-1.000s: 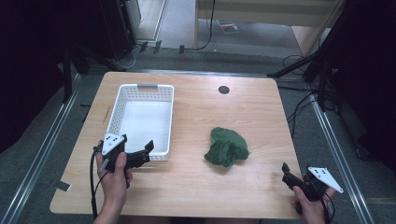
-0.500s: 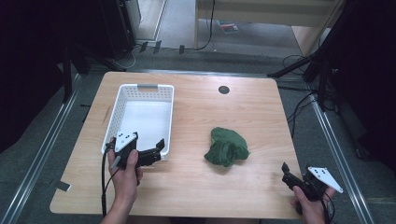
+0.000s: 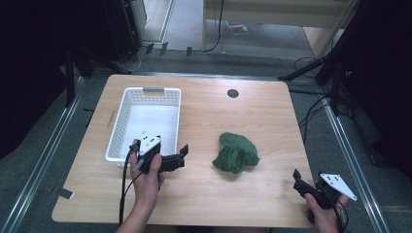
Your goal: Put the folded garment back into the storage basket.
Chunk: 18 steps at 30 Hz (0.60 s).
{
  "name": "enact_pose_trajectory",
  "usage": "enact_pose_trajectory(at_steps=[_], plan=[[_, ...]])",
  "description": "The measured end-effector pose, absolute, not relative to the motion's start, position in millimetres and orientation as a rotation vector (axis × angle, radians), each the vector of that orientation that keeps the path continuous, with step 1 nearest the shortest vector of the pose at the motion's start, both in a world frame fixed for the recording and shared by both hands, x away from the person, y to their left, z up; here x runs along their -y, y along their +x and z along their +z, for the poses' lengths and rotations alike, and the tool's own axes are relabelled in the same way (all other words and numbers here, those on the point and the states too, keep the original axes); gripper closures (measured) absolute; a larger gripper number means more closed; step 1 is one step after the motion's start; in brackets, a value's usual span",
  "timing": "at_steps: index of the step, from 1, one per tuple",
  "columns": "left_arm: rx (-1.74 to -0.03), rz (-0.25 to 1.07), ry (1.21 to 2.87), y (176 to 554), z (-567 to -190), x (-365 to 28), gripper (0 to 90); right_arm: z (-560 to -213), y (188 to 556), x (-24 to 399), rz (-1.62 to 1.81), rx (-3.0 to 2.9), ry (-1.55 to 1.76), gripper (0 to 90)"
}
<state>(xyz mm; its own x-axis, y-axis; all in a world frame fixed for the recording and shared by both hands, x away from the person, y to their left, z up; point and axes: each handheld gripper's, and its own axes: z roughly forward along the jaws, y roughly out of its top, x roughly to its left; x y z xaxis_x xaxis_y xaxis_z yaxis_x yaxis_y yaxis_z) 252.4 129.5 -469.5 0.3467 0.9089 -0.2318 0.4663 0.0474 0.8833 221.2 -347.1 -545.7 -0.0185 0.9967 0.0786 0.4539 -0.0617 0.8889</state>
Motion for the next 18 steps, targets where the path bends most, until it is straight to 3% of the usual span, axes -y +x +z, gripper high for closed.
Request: enact_pose_trajectory(at_steps=[18], plan=[[-1.222,0.482,1.63,259,-474,-91,0.0,-546,221,347,1.033,-1.545,1.588,13.1]])
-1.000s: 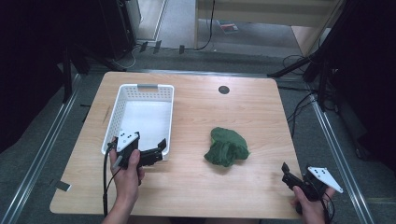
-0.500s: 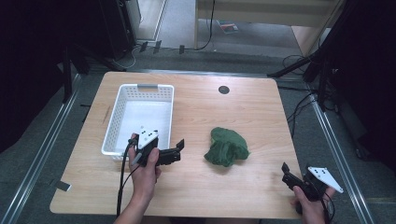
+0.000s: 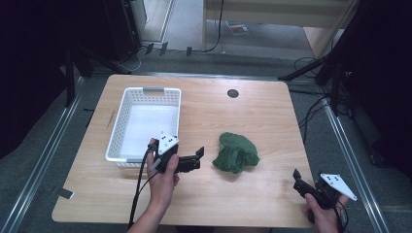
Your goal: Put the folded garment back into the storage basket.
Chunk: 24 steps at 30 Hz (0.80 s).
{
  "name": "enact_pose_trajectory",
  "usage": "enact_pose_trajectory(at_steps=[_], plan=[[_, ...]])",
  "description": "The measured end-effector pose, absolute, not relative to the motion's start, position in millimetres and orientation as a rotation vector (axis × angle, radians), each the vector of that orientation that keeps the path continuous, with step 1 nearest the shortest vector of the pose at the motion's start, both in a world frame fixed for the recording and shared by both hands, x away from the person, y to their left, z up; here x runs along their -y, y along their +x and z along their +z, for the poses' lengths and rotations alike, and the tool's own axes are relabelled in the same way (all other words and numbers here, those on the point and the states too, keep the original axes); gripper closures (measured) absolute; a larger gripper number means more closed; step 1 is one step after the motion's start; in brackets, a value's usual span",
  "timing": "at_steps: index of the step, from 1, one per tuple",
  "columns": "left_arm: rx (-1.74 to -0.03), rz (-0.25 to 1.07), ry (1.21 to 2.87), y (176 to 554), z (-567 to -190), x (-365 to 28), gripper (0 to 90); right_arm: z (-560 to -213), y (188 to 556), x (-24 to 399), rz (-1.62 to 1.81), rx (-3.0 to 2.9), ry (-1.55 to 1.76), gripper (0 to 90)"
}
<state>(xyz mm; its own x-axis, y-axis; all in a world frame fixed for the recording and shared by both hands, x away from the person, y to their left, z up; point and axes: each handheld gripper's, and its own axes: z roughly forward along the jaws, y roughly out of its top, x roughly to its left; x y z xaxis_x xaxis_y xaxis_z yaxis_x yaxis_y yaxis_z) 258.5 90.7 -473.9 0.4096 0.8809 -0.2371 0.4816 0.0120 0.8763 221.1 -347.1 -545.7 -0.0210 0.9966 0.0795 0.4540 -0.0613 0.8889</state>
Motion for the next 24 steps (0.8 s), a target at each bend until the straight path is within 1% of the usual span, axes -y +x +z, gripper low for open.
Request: enact_pose_trajectory(at_steps=[24], plan=[[-1.159,0.403,1.713,271,-490,-26,0.0,-546,221,347,1.036,-1.545,1.587,13.1]])
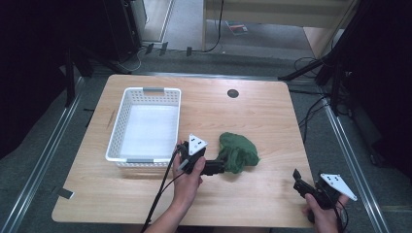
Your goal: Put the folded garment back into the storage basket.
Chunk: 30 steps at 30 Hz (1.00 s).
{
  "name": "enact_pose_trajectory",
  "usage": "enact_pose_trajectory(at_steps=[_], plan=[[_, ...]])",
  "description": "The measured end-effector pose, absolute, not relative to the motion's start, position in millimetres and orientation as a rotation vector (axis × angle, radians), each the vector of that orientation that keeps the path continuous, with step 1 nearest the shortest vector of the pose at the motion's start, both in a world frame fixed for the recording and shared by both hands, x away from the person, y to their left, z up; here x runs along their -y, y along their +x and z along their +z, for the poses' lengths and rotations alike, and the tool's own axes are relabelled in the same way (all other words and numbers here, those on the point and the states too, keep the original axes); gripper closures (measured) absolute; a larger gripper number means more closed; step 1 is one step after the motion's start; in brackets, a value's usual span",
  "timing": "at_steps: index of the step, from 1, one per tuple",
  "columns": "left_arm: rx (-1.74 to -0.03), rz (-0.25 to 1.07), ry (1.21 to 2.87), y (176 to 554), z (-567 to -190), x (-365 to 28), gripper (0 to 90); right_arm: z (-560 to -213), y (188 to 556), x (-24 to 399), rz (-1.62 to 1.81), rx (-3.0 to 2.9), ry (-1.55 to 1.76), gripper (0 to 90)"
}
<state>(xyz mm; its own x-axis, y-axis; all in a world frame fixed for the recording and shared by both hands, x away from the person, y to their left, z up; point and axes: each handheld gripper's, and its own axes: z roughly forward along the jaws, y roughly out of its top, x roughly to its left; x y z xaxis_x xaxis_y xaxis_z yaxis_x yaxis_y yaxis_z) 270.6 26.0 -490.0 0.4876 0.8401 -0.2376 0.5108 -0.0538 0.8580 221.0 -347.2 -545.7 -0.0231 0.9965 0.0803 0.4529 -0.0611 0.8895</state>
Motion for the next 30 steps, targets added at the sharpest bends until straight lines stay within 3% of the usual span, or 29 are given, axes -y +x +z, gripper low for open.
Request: enact_pose_trajectory(at_steps=[30], plan=[[-1.193,0.318,1.749,301,-526,17,0.0,-546,221,347,1.043,-1.543,1.585,13.1]])
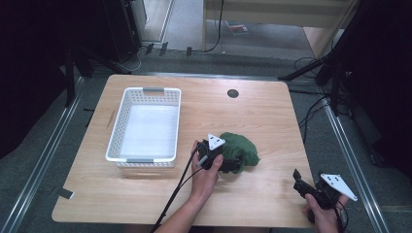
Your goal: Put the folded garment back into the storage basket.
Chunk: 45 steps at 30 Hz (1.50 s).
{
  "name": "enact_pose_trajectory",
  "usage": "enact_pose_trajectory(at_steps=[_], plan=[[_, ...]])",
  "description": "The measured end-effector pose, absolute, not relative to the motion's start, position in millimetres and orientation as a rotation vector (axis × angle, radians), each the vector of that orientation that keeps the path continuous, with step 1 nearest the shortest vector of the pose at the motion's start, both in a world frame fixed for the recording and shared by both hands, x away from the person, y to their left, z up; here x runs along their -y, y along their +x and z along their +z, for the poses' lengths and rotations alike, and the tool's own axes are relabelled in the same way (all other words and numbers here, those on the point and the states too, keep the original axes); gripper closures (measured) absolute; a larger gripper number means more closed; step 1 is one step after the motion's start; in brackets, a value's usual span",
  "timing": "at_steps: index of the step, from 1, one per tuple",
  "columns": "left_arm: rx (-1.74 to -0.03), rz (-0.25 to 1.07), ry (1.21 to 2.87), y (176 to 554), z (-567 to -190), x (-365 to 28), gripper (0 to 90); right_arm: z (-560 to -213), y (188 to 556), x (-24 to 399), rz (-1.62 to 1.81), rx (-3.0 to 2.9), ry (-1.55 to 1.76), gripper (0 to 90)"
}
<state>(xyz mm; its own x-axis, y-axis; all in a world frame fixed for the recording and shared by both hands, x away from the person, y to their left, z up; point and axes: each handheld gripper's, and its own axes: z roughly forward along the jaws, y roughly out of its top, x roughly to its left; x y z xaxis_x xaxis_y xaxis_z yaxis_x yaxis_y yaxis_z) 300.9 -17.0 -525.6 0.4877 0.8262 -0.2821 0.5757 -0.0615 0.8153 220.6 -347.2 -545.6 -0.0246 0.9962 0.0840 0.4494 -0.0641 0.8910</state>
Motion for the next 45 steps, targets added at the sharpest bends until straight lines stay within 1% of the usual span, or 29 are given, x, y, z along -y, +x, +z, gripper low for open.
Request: enact_pose_trajectory(at_steps=[9,17,23,28,29,31,33,38,41,45], plan=[[-1.164,0.299,1.771,300,-531,24,0.0,-546,220,347,1.046,-1.544,1.583,13.1],[-1.212,0.287,1.847,303,-541,34,0.0,-546,220,347,1.044,-1.544,1.583,13.1],[-1.226,0.327,1.899,304,-542,43,0.0,-546,220,347,1.044,-1.544,1.582,13.1],[-1.229,0.398,2.003,304,-550,54,0.3,-546,220,347,1.045,-1.545,1.583,13.2],[-1.226,0.406,2.009,304,-550,54,1.5,-546,220,347,1.045,-1.55,1.58,13.1],[-1.238,0.418,2.0,304,-549,53,6.8,-546,220,347,1.045,-1.553,1.576,13.1],[-1.235,0.419,1.995,304,-548,53,14.5,-546,220,347,1.044,-1.555,1.577,13.2],[-1.217,0.423,1.979,302,-543,50,27.0,-546,220,347,1.044,-1.555,1.578,13.2],[-1.214,0.417,1.956,302,-539,48,31.1,-546,220,347,1.045,-1.554,1.58,13.2],[-1.194,0.415,1.931,300,-531,44,32.1,-546,220,347,1.045,-1.555,1.581,13.2]])
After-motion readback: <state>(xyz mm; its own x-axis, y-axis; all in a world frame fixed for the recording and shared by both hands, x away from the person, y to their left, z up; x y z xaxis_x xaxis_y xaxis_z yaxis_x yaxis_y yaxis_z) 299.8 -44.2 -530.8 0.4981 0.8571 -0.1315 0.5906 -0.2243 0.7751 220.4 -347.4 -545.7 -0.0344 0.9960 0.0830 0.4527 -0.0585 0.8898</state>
